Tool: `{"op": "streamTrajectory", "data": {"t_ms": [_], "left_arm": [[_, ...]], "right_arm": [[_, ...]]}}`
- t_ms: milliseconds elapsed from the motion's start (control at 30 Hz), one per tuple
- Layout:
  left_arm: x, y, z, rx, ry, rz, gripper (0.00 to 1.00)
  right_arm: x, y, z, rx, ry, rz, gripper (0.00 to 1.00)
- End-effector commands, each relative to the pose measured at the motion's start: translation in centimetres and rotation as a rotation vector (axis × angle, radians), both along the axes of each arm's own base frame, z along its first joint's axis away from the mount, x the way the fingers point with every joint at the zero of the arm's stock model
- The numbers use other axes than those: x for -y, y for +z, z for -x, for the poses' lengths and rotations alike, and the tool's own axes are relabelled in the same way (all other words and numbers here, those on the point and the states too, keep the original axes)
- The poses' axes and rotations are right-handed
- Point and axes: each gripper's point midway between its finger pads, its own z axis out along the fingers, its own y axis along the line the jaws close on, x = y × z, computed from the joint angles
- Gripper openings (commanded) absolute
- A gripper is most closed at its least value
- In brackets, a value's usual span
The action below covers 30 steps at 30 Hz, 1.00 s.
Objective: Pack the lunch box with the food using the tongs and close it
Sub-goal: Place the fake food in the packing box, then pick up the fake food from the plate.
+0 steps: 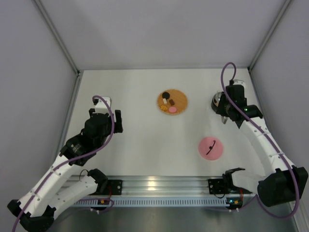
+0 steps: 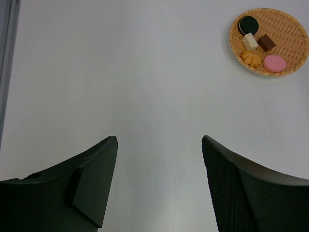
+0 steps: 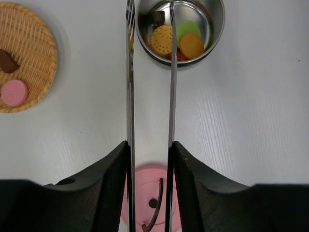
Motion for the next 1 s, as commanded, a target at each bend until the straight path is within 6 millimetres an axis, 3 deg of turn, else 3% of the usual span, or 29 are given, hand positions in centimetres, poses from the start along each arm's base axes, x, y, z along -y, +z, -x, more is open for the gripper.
{"op": "streamTrajectory", "data": {"t_ms": [0,233,367,667,967], "left_arm": [[0.2,0.3,-0.3,0.021,-0.002,0.01,0.76],[0.2,0.2,-0.4,0.02,-0.001,0.007,0.76],[0.2,0.2,-0.4,0.02,0.0,0.006,0.76],[0.2,0.1,-0.4,0.017,0.002,0.004,0.76],[0.2,0.1,-0.4,0.016,0.001,0.004,0.76]], "right_arm": [[-2.3,3.6,-0.9,0.09,0.075,-0.037,0.4],[-11.6,4.0,-1.5,0.091,0.294,-0.071,0.4],[-15.4,2.5,-2.5,0.06,0.373,-0.076,0.39],[-20.1,0.0,-3.5,0.008,0.471,-0.073,0.4],[-21.4,-1.8,-4.1,-0.029,0.487,-0.054,0.4]]}}
